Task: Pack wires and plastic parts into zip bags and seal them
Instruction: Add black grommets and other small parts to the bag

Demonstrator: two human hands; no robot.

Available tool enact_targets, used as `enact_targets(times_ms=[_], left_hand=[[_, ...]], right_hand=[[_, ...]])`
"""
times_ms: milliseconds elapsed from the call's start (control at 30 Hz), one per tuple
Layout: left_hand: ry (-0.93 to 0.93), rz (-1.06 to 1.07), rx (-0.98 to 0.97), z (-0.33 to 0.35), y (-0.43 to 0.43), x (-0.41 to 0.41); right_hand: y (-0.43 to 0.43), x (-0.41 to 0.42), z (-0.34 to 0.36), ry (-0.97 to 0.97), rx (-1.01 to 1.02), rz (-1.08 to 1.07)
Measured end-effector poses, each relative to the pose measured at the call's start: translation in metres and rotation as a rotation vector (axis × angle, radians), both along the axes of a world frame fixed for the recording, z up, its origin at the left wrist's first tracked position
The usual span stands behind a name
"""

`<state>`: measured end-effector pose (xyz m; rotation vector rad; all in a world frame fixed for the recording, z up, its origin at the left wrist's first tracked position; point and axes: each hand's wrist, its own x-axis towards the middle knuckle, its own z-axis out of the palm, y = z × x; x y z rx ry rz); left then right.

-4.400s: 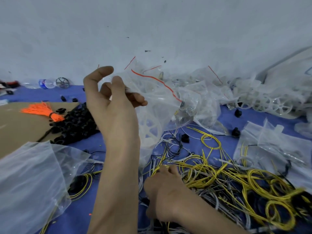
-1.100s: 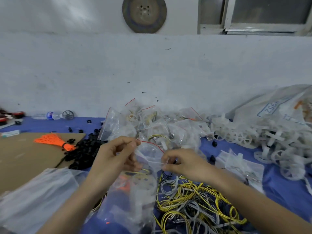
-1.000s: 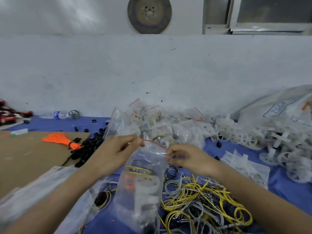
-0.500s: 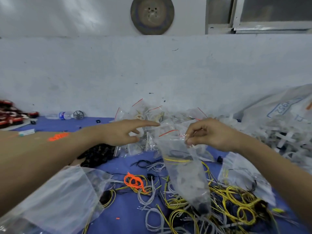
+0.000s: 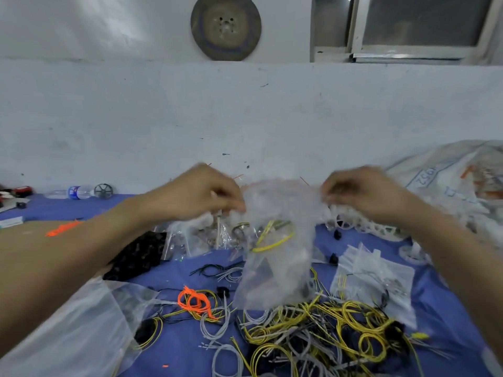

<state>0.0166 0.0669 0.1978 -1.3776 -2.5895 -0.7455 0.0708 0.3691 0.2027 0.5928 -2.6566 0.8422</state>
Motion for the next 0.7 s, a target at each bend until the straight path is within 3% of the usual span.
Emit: enact_targets(times_ms=[67, 100, 167, 233, 400, 600, 700], left_hand=[[0.084, -0.022, -0.339, 0.005, 0.004, 0.007], [0.105, -0.004, -0.339, 0.014, 0.002, 0.006], [0.180, 0.017, -0.238, 0.034, -0.003, 0.004], [0.225, 0.013, -0.312, 0.040, -0.003, 0.005], [0.218, 0.031, -0.100, 0.025, -0.005, 0.006], [0.033, 0.086, 0.099, -0.011, 0.004, 0.004], [0.082, 0.085, 0.139, -0.027, 0.014, 0.008]], right_hand=[[-0.006, -0.003, -0.003, -0.047, 0.183, -0.028], [-0.007, -0.007, -0.003, -0.009, 0.165, -0.038], [-0.010, -0.012, 0.001, 0.079, 0.144, -0.054], [-0.010, -0.014, 0.000, 0.074, 0.166, -0.064], [-0.007, -0.016, -0.003, 0.067, 0.053, -0.094], [0.002, -0.019, -0.011, 0.012, 0.013, -0.139], [-0.003, -0.014, -0.009, -0.038, -0.021, -0.089]])
